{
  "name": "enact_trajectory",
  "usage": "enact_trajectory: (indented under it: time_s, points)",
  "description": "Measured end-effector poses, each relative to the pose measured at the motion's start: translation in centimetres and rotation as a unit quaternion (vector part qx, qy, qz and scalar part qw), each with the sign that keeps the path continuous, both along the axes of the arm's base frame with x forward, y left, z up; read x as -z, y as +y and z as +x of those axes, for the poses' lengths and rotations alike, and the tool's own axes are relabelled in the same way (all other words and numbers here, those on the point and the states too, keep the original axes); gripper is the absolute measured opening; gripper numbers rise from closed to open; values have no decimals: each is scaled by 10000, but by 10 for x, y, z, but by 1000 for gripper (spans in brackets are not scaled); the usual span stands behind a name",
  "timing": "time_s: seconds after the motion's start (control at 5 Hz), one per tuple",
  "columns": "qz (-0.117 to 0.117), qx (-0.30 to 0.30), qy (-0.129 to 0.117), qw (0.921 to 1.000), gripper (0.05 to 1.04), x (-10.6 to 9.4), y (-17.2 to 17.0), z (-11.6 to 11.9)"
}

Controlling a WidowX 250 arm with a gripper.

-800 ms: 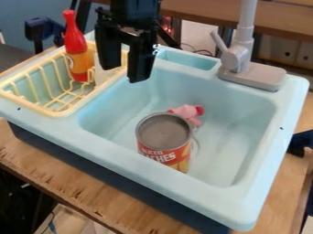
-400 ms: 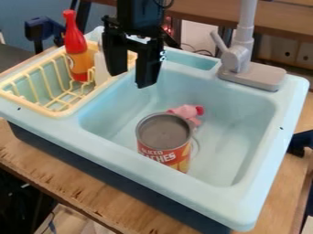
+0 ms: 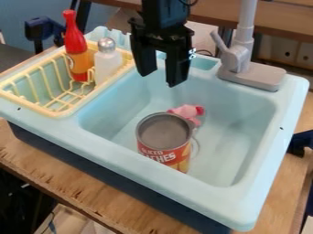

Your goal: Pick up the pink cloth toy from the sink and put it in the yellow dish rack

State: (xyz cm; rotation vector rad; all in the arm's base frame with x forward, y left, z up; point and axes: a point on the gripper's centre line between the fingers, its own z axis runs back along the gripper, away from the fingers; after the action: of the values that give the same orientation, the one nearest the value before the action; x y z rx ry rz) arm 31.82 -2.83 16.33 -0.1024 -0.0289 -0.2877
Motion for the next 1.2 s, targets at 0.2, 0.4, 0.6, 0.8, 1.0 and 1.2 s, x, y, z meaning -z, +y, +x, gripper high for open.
enact_trajectory:
  time_s: [0.2, 0.4, 0.6, 0.8, 1.0, 1.2]
  points:
    - [0, -4, 172, 9999, 1007, 12, -7, 10]
    - [32, -69, 284, 9996, 1007, 20, -11, 17]
    - [127, -145, 487, 9986, 1007, 37, -17, 19]
    - [220, -164, 632, 9976, 1007, 51, -20, 20]
    - [243, -207, 690, 9971, 972, 62, -23, 23]
    - [251, -231, 715, 9969, 705, 65, -25, 23]
